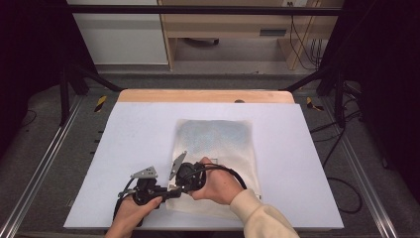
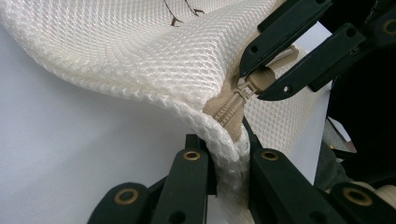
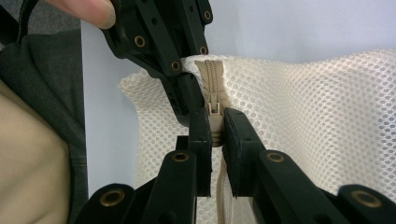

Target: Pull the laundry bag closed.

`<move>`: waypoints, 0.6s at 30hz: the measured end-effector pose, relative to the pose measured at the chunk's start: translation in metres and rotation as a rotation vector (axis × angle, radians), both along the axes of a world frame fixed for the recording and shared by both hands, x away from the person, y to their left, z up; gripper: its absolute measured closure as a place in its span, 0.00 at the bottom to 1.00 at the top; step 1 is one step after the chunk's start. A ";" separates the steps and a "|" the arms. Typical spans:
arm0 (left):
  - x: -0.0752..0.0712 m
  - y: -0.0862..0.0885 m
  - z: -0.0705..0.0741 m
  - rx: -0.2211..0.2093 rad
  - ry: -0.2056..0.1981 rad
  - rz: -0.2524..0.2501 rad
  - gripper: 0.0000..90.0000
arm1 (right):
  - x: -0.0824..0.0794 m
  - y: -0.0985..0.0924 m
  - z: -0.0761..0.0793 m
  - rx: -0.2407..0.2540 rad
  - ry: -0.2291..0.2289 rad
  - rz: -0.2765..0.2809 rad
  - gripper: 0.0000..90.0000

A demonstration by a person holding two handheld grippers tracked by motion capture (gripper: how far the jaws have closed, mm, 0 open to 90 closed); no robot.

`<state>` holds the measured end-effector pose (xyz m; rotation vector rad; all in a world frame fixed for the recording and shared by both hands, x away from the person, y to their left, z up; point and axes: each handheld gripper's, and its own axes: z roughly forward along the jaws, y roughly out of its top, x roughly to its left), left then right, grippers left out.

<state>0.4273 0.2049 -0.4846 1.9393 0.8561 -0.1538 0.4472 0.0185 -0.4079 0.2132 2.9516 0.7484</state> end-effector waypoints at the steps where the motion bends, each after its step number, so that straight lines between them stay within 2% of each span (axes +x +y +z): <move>1: 0.000 0.000 0.000 -0.002 0.000 -0.001 0.96 | 0.000 0.000 0.000 0.000 0.000 0.000 0.92; 18: -0.001 -0.002 0.000 0.000 -0.003 -0.010 0.96 | 0.002 -0.012 -0.008 -0.003 0.020 -0.019 0.92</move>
